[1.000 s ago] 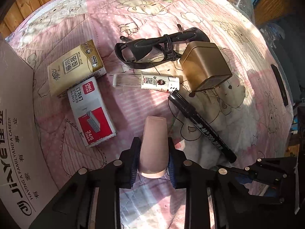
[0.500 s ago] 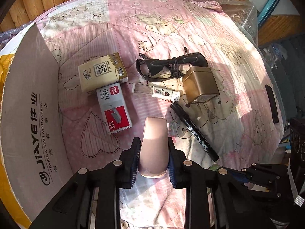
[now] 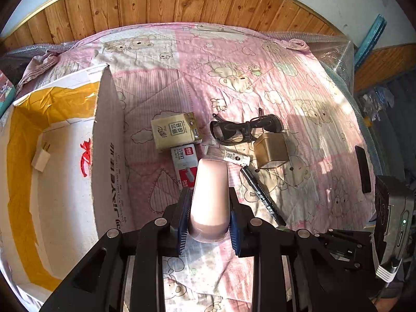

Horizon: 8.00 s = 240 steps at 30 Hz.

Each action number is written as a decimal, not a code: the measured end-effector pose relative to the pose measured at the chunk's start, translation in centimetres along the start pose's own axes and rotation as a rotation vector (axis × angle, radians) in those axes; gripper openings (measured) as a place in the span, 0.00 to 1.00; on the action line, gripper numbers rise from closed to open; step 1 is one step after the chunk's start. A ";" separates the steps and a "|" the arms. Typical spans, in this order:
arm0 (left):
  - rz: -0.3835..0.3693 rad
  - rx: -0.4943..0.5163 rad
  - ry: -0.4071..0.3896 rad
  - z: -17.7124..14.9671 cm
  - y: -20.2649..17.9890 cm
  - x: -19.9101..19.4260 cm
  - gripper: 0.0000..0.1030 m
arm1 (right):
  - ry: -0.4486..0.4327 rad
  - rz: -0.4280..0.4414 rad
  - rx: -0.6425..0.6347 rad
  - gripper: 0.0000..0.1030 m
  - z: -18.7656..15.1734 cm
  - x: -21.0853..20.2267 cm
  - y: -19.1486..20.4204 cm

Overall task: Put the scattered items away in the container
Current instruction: 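Carry the pink stapler and green tape roll in both tools over the box, then lower both tools into the box and open them to release the items, then lift both open tools out of the box, then move both open tools from the box toward the items on the bed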

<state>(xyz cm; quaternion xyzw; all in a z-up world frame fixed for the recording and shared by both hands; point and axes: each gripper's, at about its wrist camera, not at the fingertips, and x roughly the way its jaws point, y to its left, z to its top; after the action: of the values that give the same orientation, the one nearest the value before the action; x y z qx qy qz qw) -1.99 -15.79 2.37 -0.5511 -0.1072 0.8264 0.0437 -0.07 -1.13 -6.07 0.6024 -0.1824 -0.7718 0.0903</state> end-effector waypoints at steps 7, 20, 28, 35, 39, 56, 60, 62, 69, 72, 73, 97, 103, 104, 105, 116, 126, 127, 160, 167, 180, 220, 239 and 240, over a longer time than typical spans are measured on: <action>0.005 -0.037 -0.067 -0.3 1.0 -3.0 0.27 | -0.010 -0.009 -0.058 0.15 0.2 -1.0 1.7; 0.033 -0.114 -0.171 -1.5 3.6 -7.8 0.27 | -0.029 -0.002 -0.176 0.15 0.9 -2.4 5.8; 0.036 -0.165 -0.203 -2.6 5.6 -9.5 0.27 | -0.041 -0.008 -0.213 0.15 0.9 -2.9 7.3; 0.044 -0.193 -0.223 -3.6 6.6 -10.5 0.27 | -0.070 -0.002 -0.256 0.15 1.4 -3.9 9.2; 0.054 -0.210 -0.231 -4.3 7.3 -11.1 0.27 | -0.074 0.019 -0.282 0.15 1.6 -4.2 10.7; 0.090 -0.275 -0.259 -5.7 9.5 -12.7 0.27 | -0.076 0.074 -0.387 0.15 2.6 -4.3 15.5; 0.100 -0.295 -0.269 -5.7 10.3 -13.1 0.27 | -0.071 0.084 -0.411 0.15 3.1 -3.9 16.5; 0.104 -0.307 -0.271 -5.7 10.7 -13.2 0.27 | -0.068 0.088 -0.423 0.15 3.3 -3.7 17.0; 0.119 -0.338 -0.270 -5.6 12.0 -13.2 0.27 | -0.056 0.100 -0.460 0.15 4.4 -2.9 18.6; 0.124 -0.350 -0.269 -5.5 12.5 -13.1 0.27 | -0.049 0.105 -0.471 0.15 4.7 -2.5 19.3; 0.125 -0.354 -0.268 -5.6 12.7 -13.1 0.27 | -0.048 0.107 -0.477 0.15 4.8 -2.4 19.6; 0.126 -0.467 -0.257 -5.1 17.6 -12.2 0.27 | -0.019 0.125 -0.562 0.15 7.5 0.0 24.7; 0.128 -0.485 -0.245 -4.7 18.4 -11.5 0.27 | -0.012 0.123 -0.574 0.15 8.8 0.8 25.7; 0.129 -0.486 -0.243 -4.6 18.5 -11.4 0.27 | -0.009 0.123 -0.574 0.15 9.1 1.0 25.8; 0.130 -0.488 -0.240 -4.6 18.6 -11.3 0.27 | -0.006 0.122 -0.573 0.15 9.3 1.2 25.9; 0.129 -0.508 -0.204 -4.0 20.0 -9.5 0.27 | 0.037 0.110 -0.577 0.15 11.2 3.7 27.2; 0.116 -0.545 -0.172 -4.3 21.6 -8.4 0.27 | 0.065 0.079 -0.581 0.15 12.5 5.6 27.8; 0.112 -0.548 -0.169 -4.3 21.7 -8.3 0.27 | 0.068 0.077 -0.580 0.15 12.7 5.8 27.8; 0.065 -0.552 -0.096 -1.2 24.0 -4.1 0.27 | 0.160 -0.023 -0.562 0.15 17.7 12.4 28.5; 0.071 -0.542 -0.078 -0.7 24.1 -3.0 0.27 | 0.171 -0.034 -0.558 0.15 18.5 13.3 28.5; 0.070 -0.560 -0.023 -0.3 25.1 -0.5 0.31 | 0.187 -0.039 -0.531 0.19 19.1 14.5 28.1; 0.106 -0.451 -0.142 -4.3 16.3 -8.7 0.32 | 0.042 0.262 -0.379 0.19 9.0 0.8 20.3; 0.001 -0.226 -0.125 -1.0 6.4 -7.7 0.32 | -0.057 0.210 -0.110 0.19 6.6 -4.0 7.2; -0.006 -0.212 -0.116 -0.8 5.8 -7.3 0.32 | -0.059 0.203 -0.091 0.19 6.4 -4.0 6.4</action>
<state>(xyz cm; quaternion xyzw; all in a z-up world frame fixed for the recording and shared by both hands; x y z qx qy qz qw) 1.86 -22.67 7.39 -0.5036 -0.1980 0.8408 -0.0186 -5.73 -4.43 1.34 0.5530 -0.2098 -0.7836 0.1900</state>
